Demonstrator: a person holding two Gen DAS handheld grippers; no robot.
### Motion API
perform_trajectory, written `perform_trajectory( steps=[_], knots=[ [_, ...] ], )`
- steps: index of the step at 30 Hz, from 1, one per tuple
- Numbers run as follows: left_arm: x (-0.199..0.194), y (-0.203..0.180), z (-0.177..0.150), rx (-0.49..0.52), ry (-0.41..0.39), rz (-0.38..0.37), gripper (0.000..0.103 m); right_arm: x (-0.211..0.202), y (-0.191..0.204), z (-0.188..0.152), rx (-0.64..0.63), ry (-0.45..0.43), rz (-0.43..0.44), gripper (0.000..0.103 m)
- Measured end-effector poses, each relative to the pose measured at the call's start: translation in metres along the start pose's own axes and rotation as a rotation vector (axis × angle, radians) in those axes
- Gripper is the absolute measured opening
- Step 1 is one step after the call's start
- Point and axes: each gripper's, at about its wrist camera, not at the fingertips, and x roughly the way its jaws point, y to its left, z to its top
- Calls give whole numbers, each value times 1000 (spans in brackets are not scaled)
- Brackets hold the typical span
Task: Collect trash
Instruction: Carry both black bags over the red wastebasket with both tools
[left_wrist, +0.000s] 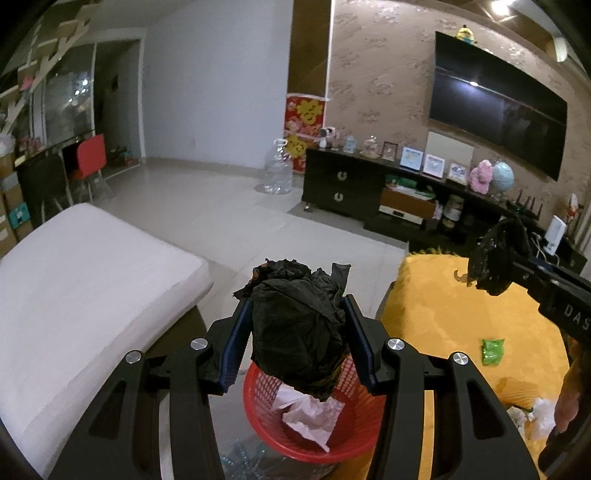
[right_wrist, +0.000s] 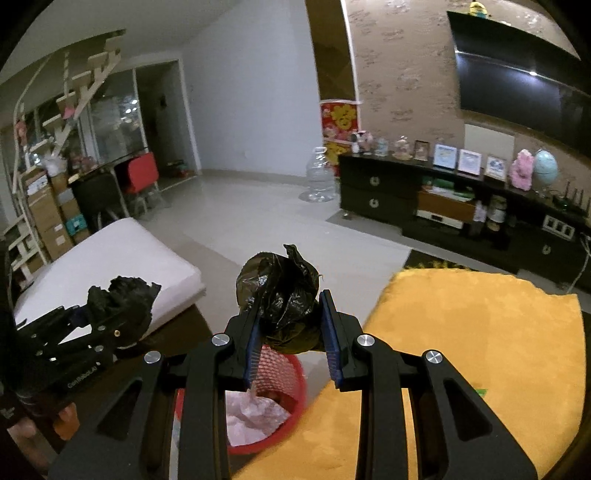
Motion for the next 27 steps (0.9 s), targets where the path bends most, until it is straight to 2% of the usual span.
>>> perform_trajectory(
  steps=[15,27],
  knots=[
    [20,29,-16,-27,74,69,47,32,33,-17,-30,65,62,29],
    [32,31,-23,-20,121,65,47,48,43,-28,-44,108,71,29]
  ],
)
